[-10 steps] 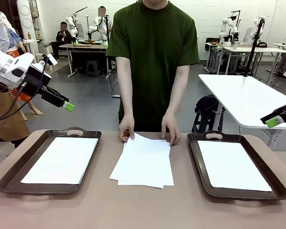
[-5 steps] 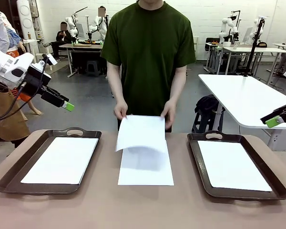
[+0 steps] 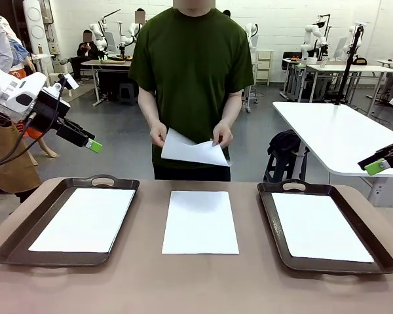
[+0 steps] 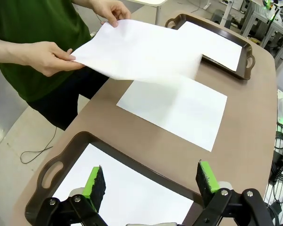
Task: Sort the A4 documents.
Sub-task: Receive the A4 Paper.
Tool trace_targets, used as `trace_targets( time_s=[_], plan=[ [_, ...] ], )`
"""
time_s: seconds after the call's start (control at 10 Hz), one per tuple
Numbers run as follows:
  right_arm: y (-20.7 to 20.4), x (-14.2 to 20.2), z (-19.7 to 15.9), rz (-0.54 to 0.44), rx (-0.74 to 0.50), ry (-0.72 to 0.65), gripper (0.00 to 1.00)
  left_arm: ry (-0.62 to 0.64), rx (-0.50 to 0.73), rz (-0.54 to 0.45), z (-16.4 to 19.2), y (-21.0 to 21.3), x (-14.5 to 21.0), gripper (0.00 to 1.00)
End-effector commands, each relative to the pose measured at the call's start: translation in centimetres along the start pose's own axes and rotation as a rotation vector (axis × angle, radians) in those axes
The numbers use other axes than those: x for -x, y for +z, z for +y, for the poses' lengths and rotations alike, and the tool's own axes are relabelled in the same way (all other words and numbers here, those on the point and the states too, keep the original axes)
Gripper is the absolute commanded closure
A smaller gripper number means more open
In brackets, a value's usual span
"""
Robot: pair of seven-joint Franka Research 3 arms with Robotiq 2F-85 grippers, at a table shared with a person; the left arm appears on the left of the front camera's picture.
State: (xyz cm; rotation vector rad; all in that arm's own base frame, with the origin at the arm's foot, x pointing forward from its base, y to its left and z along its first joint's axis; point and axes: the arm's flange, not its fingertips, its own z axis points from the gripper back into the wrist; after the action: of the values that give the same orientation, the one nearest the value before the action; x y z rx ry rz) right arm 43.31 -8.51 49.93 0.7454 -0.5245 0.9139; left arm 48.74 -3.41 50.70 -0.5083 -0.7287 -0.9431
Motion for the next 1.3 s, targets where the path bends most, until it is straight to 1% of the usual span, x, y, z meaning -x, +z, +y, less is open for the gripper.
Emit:
trace_targets(
  time_s=[0.0,1.2],
  plan=[
    [-0.01,0.03,0.05,-0.001,-0.005,0.006,0.00,-0.020,0.008,0.000,-0.04,0.04,0.09,0.00],
    [-0.01,0.03,0.05,-0.001,-0.005,0.006,0.00,-0.020,0.008,0.000,-0.04,0.04,0.09,0.00]
  ],
)
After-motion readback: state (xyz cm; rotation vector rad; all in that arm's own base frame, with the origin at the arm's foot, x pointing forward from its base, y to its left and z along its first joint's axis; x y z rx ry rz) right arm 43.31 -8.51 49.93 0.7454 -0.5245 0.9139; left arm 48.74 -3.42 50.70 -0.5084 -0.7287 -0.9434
